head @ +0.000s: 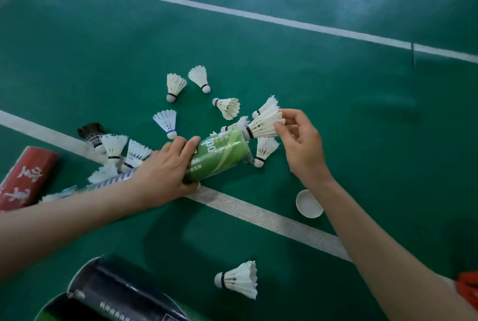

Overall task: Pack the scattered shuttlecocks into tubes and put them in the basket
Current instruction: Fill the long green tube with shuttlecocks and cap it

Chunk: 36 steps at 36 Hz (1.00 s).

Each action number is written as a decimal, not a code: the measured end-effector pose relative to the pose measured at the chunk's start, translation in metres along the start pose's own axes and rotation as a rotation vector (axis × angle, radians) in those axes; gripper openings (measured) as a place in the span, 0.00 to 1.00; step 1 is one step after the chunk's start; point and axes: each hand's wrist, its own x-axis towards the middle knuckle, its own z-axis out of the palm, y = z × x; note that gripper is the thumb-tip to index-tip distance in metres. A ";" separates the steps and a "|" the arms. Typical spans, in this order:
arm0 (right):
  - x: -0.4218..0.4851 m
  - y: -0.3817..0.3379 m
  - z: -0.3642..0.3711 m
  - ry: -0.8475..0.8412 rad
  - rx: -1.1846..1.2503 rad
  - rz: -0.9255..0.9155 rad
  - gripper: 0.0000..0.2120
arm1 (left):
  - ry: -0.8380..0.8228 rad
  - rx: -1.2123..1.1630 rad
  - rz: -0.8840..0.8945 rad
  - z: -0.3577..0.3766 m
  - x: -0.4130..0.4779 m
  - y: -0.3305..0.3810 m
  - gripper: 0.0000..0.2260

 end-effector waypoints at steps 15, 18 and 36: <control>-0.023 0.006 0.044 -0.376 -0.067 -0.051 0.22 | 0.065 -0.056 -0.150 0.015 -0.008 0.020 0.40; -0.014 0.017 0.029 -0.180 0.022 0.027 0.14 | 0.037 0.008 -0.159 0.019 -0.005 0.028 0.39; 0.047 0.084 -0.029 -0.287 -1.012 0.345 0.12 | 0.020 0.030 -0.171 0.036 0.022 0.025 0.38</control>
